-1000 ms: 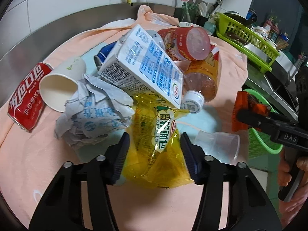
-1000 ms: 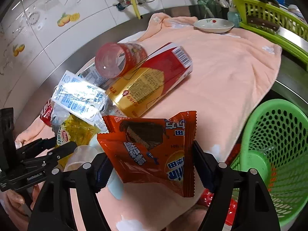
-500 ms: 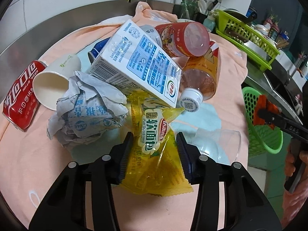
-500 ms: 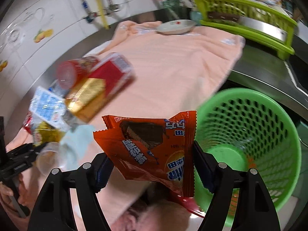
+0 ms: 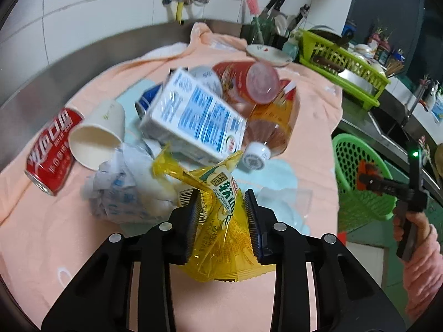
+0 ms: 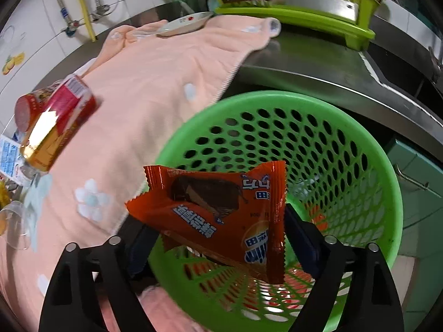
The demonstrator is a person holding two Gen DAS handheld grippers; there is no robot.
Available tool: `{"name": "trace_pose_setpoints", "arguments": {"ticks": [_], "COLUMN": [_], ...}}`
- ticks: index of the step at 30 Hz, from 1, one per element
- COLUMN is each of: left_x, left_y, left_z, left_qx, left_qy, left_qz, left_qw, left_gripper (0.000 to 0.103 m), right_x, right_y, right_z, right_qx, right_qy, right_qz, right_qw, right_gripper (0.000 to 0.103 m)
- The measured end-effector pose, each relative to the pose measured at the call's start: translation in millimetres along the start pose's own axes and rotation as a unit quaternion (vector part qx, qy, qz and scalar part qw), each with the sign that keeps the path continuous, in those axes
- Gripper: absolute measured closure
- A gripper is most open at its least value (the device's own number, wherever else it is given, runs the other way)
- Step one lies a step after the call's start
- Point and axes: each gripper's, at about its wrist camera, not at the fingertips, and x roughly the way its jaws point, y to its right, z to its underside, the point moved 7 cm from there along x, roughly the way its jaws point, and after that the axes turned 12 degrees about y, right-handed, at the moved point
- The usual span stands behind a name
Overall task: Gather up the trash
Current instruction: 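Carry the orange wrapper over the green basket with the right gripper while the left carries the yellow bag, then open the left gripper to drop the yellow bag into the green basket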
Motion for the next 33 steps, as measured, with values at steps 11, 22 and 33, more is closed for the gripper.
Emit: {"name": "trace_pose_setpoints", "arguments": {"ticks": [11, 22, 33], "left_x": [-25, -2, 35], "left_y": [43, 136, 219], "left_z": [-36, -53, -55], "left_qx": [0.035, 0.072, 0.096], "left_qy": [0.038, 0.037, 0.012], "left_qz": [0.031, 0.107, 0.151], "left_qw": [0.9982, 0.9909, 0.9838], "left_gripper": [0.073, 0.073, 0.073], "right_x": [-4, -18, -28], "right_y": [16, 38, 54], "right_z": [1, 1, 1], "right_qx": [0.0, -0.004, 0.008], "right_qy": [0.006, 0.011, 0.026], "right_qz": [0.007, 0.004, -0.025], "right_qw": [1.0, 1.0, 0.999], "right_gripper": [0.01, 0.007, 0.007]}}
